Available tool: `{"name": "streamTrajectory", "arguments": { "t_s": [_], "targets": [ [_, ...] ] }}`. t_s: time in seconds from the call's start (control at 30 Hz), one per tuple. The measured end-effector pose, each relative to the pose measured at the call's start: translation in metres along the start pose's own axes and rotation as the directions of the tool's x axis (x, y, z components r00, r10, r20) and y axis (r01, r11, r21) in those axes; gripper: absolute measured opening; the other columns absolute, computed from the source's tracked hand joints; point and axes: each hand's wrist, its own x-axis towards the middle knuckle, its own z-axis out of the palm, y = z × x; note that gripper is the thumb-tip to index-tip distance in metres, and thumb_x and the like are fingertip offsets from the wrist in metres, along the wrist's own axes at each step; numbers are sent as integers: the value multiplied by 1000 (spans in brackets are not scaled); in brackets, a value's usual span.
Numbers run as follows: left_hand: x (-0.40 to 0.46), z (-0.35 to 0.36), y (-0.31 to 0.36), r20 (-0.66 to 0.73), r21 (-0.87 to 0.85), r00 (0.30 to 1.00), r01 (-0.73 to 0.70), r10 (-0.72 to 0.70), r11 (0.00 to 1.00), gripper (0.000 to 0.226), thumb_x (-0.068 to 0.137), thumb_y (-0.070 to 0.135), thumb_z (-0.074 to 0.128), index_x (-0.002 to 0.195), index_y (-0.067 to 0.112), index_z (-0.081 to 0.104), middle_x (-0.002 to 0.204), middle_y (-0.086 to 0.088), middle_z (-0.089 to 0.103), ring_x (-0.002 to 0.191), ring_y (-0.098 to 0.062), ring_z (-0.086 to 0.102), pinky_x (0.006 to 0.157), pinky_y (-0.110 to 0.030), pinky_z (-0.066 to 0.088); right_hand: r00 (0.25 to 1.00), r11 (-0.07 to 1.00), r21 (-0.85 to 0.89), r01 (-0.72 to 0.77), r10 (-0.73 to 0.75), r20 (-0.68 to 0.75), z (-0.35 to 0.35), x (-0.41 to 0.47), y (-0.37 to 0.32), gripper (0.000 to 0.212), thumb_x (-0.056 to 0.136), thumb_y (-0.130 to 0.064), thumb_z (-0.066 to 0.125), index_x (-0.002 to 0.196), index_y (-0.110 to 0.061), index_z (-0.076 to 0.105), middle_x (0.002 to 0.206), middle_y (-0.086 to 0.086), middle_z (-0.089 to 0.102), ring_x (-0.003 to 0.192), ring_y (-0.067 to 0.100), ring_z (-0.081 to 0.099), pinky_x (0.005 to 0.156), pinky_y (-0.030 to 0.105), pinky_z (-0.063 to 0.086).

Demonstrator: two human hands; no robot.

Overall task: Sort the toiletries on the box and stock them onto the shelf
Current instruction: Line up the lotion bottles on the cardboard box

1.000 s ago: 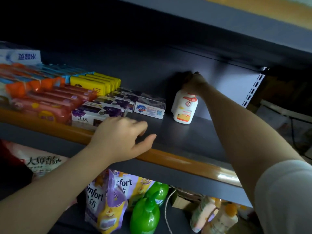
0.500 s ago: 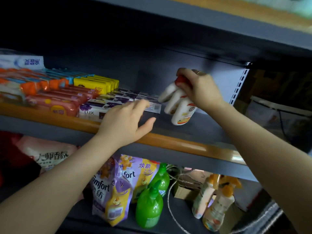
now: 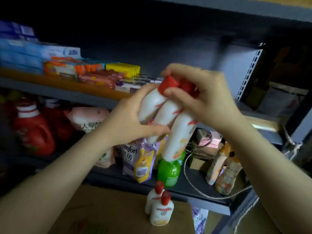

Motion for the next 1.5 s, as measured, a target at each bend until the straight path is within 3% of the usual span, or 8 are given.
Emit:
{"name": "streamTrajectory", "arguments": {
  "t_s": [0.17, 0.33, 0.5, 0.8, 0.93, 1.2, 1.33, 1.5],
  "targets": [
    [-121, 3, -50, 329, -308, 863, 481, -382, 821, 60, 57, 25, 77, 112, 25, 53, 102, 20, 67, 99, -1, 63, 76, -18, 49, 944, 975, 211, -64, -9, 331, 106, -76, -36, 35, 85, -32, 57, 110, -8, 66, 97, 1, 70, 87, 10, 63, 79, 18, 44],
    [-217, 15, -87, 194, -231, 708, 706, -679, 669, 44, 75, -1, 73, 102, 28, 55, 89, 15, 70, 87, 2, 64, 71, -18, 50, 869, 954, 256, -156, 9, 495, 202, -149, -66, 49, 91, -53, 41, 120, -18, 58, 96, 8, 66, 83, 28, 65, 64, 43, 54],
    [-249, 23, -108, 98, -136, 691, 722, -716, 678, 48, 78, 5, 72, 108, 37, 52, 102, 15, 63, 93, 8, 59, 77, -13, 45, 917, 987, 150, -59, -6, 399, 231, -175, -77, 40, 87, -47, 47, 111, -20, 64, 84, 4, 65, 73, 26, 64, 45, 33, 50],
    [-261, 28, -116, -128, -89, 696, 701, -706, 708, 27, 75, 16, 76, 95, 25, 59, 88, 5, 66, 80, -3, 60, 72, -26, 48, 697, 625, 335, -705, 522, 492, 225, -202, -88, 72, 62, -54, 74, 123, -23, 52, 101, -16, 59, 98, 9, 55, 90, 23, 44],
    [-253, 33, -106, -145, -99, 745, 644, -652, 758, 49, 71, 14, 79, 98, 43, 51, 95, 25, 61, 88, 16, 55, 75, -4, 42, 679, 587, 394, -708, 410, 609, 220, -210, -92, 66, 68, -71, 58, 113, -24, 54, 105, -14, 56, 104, 17, 55, 93, 36, 44],
    [-234, 34, -105, -1, 13, 775, 632, -633, 774, 38, 67, 19, 81, 96, 31, 59, 89, 18, 65, 85, 5, 60, 71, -12, 46, 601, 736, 320, -597, 146, 786, 194, -194, -84, 59, 68, -10, 79, 107, -41, 49, 116, 1, 53, 101, 4, 49, 83, 7, 38],
    [-231, 30, -105, -27, 64, 795, 607, -606, 792, 33, 67, 20, 81, 94, 23, 60, 85, 13, 66, 81, -1, 61, 71, -22, 48, 626, 728, 234, -644, 327, 708, 201, -210, -83, 55, 69, -19, 81, 118, -17, 55, 112, -3, 56, 100, 6, 51, 90, 21, 41],
    [-235, 16, -110, -135, 62, 760, 646, -635, 761, 37, 68, 10, 79, 81, 29, 51, 81, 15, 58, 77, -1, 56, 71, -22, 43, 509, 453, 258, -853, 615, 603, 206, -243, -93, 41, 76, -18, 76, 106, -26, 50, 98, -9, 62, 90, 2, 59, 83, 22, 49]
  ]
}}
